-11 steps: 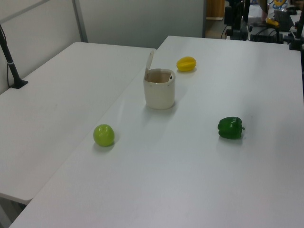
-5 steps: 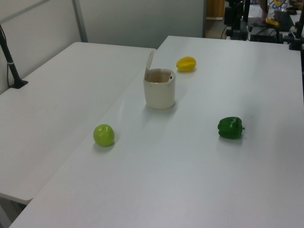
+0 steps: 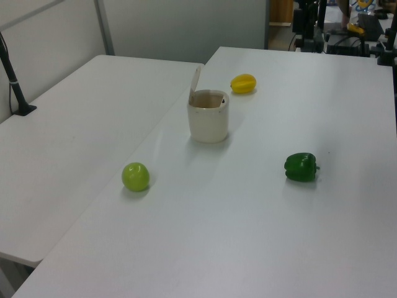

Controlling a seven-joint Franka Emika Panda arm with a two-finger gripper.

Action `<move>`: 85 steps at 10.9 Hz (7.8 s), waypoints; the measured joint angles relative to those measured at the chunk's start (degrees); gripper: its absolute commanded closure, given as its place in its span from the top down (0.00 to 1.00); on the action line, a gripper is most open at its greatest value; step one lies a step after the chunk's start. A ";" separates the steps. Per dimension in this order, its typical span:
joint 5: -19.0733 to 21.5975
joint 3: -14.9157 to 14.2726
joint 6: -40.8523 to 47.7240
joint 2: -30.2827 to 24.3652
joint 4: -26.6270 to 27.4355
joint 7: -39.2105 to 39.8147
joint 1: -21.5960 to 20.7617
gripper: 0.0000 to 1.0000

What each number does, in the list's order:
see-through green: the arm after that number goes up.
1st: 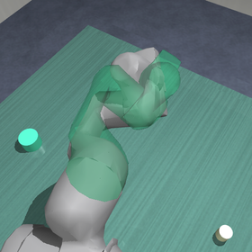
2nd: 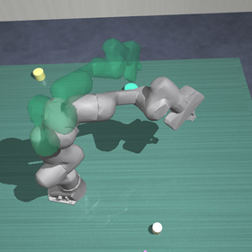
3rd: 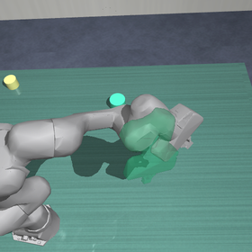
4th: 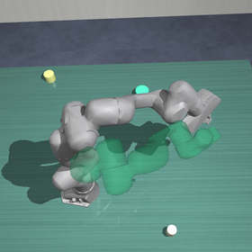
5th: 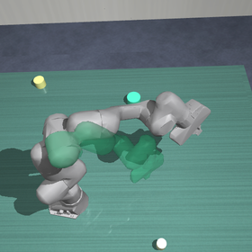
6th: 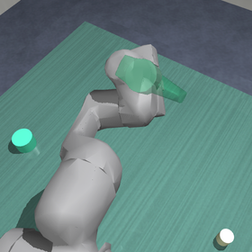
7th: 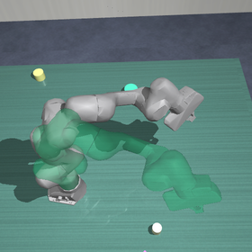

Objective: Close garbage bin

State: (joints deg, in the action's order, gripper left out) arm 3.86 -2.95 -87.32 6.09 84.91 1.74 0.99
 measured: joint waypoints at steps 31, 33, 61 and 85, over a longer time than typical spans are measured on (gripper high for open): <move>4.25 1.11 -57.82 11.83 0.28 -3.20 -2.80 0.00; 4.26 1.27 -63.14 14.81 0.26 -3.34 -3.88 0.00; 3.25 1.16 -78.32 23.21 -0.30 -2.17 -9.16 0.00; 3.30 1.08 -57.60 22.37 2.08 -1.98 -8.20 0.00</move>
State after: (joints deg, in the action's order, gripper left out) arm 7.16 -1.87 -144.92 28.47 86.99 -0.23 -7.22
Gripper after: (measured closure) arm 0.991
